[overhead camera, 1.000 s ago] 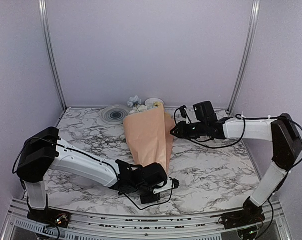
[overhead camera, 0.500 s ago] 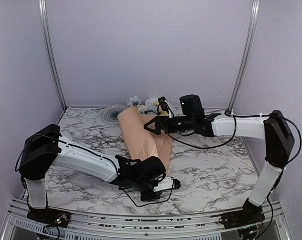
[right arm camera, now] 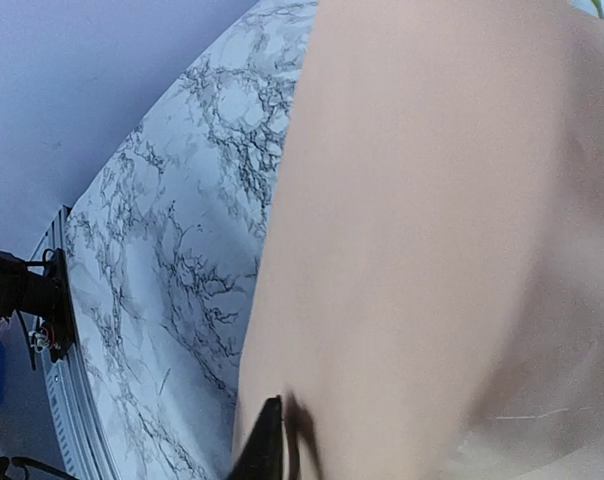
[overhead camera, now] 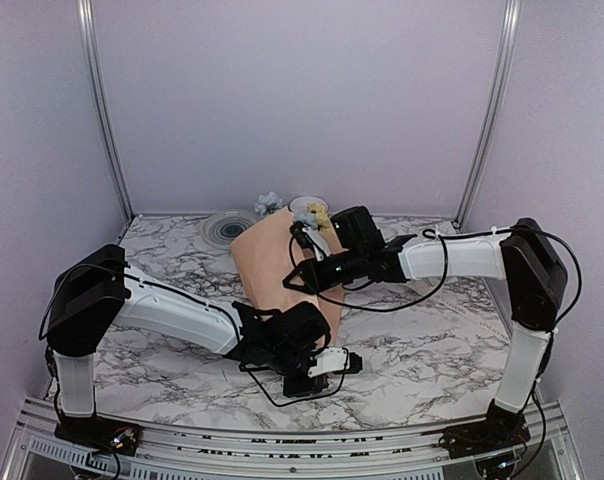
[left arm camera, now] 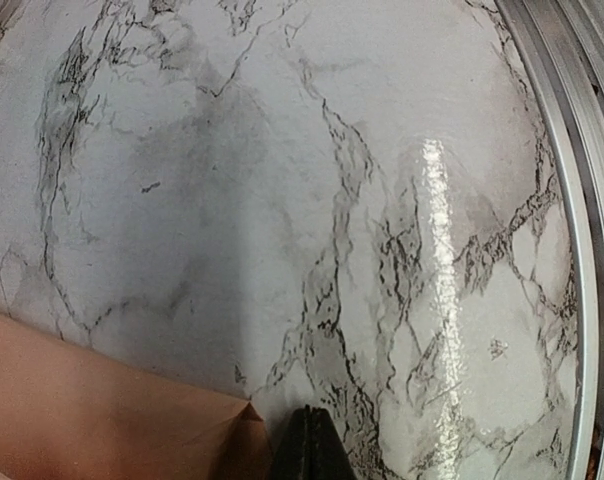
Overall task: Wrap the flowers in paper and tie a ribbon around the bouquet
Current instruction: Adjust the folded bouquet at the center of the board.
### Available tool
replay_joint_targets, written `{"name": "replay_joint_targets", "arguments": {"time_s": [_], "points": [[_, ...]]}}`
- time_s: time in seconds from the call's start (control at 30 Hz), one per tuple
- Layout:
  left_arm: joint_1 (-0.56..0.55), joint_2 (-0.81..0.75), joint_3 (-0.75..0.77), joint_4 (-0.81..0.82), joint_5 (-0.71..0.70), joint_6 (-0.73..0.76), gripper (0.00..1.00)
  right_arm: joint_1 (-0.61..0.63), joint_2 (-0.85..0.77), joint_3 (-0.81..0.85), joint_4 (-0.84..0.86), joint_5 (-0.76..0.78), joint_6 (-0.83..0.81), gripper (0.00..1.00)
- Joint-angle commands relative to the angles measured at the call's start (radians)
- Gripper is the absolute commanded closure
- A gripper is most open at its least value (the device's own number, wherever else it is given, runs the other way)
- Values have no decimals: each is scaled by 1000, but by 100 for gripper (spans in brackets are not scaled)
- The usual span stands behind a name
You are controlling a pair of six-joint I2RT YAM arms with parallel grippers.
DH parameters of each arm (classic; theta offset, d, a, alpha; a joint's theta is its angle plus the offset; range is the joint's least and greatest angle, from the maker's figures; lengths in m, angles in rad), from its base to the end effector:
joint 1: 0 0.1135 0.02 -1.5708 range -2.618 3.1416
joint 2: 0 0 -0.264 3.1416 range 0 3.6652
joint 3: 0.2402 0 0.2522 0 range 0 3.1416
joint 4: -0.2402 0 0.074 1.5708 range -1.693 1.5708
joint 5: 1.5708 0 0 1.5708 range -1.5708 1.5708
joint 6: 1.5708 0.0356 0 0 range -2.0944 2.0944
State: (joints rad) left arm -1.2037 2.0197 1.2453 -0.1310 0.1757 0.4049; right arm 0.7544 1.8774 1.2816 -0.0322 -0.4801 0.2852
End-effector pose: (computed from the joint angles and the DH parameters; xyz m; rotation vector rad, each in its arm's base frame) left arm 0.1446 -0.3933 0.1371 1.8837 1.7065 -0.5475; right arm 0.2959 0.3007 0.2154 -0.8219 2.1921 1.0817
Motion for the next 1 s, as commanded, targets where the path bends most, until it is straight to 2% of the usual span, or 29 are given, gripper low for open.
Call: {"name": "replay_joint_targets", "arguments": {"time_s": [0.0,0.07,0.2,0.27,0.33,0.47,0.53,0.6,0.67,0.73,0.83,0.97], "points": [[-2,55,-31,-130,1,-7,100,-30,-51,-6,-8,65,52,100],[-4,14,-30,-135,1,-27,100,-55,-61,-47,31,68,80,100],[-22,-124,-54,-139,22,-64,73,-110,-65,-144,135,43,136,100],[-25,-196,-66,-142,60,-78,64,-131,-56,-186,184,39,156,100],[-25,-260,-72,-154,114,-85,61,-139,-40,-207,214,40,164,100],[9,-361,-101,-104,204,-133,61,-143,-15,-238,262,27,181,100],[43,-378,-127,-10,98,-205,66,-148,-11,-256,294,19,193,100],[70,-352,-140,51,-102,-263,72,-151,-6,-270,318,17,199,100],[75,-283,-110,54,-270,-264,77,-153,3,-275,332,7,202,100],[76,-208,-70,46,-381,-262,82,-153,12,-276,338,0,205,100],[75,-118,-36,45,-451,-253,83,-152,9,-284,349,-5,210,100],[49,-58,-27,59,-391,-217,78,-154,12,-293,364,-16,220,100]]}}
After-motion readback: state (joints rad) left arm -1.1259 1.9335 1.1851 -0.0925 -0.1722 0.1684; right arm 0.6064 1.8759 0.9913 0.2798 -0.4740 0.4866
